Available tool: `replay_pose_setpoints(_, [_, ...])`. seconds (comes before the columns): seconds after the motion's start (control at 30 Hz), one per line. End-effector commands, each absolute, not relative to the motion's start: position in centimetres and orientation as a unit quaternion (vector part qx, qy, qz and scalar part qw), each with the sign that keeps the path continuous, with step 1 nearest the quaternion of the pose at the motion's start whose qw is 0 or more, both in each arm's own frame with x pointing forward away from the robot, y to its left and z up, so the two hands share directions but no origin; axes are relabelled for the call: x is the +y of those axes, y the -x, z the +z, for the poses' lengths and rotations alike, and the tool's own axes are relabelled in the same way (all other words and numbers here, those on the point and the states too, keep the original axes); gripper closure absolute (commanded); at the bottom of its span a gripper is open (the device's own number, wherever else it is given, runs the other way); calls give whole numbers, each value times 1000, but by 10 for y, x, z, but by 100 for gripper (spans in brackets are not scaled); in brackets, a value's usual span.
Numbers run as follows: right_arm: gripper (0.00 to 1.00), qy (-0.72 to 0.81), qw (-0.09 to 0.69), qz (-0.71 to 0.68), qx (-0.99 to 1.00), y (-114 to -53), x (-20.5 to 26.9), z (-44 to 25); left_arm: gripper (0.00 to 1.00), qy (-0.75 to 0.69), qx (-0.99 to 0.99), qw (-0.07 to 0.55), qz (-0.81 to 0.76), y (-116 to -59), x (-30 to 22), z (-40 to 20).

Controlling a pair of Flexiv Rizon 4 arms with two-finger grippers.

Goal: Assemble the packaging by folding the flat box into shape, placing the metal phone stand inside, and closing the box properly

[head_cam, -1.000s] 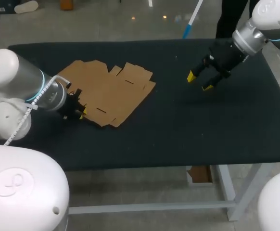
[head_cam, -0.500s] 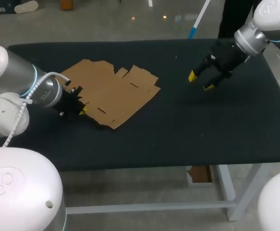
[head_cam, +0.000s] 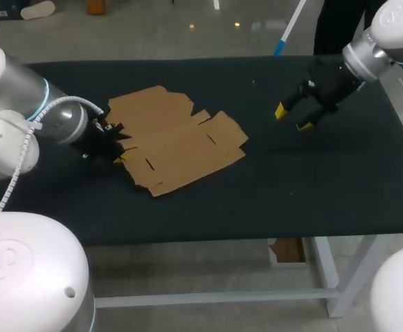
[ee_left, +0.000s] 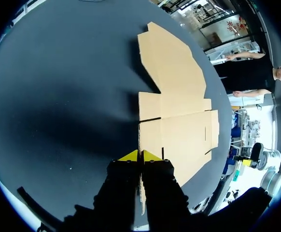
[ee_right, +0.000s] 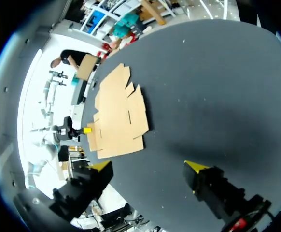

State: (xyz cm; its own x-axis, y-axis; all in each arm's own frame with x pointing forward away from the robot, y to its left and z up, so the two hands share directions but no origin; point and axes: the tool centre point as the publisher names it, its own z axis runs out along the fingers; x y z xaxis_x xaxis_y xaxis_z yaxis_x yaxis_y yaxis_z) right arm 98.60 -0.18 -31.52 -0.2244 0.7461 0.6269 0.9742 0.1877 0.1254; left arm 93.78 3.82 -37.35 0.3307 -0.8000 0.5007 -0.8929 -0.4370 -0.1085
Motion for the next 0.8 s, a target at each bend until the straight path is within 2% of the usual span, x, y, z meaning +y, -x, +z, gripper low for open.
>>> replay_pose_setpoints(0.03, [0,587,213,-257,-738,-983,0,-317,100,-802,-546,100,219,-948,34,-370])
replay_pose_setpoints(0.37, [0,595,212,-255,-732,-981,4,-321,100,-786,-579,94,195,-958,33,-367])
replay_pose_setpoints(0.4, [0,596,212,-254,-732,-980,4,-322,54,-788,-578,92,193,-959,33,-366])
replay_pose_setpoints(0.43, [0,597,212,-254,-731,-980,5,-321,0,-791,-575,87,191,-960,34,-366])
replay_pose_setpoints(0.8, [0,599,209,-254,-731,-980,6,-320,0,-819,-542,47,183,-955,54,-363])
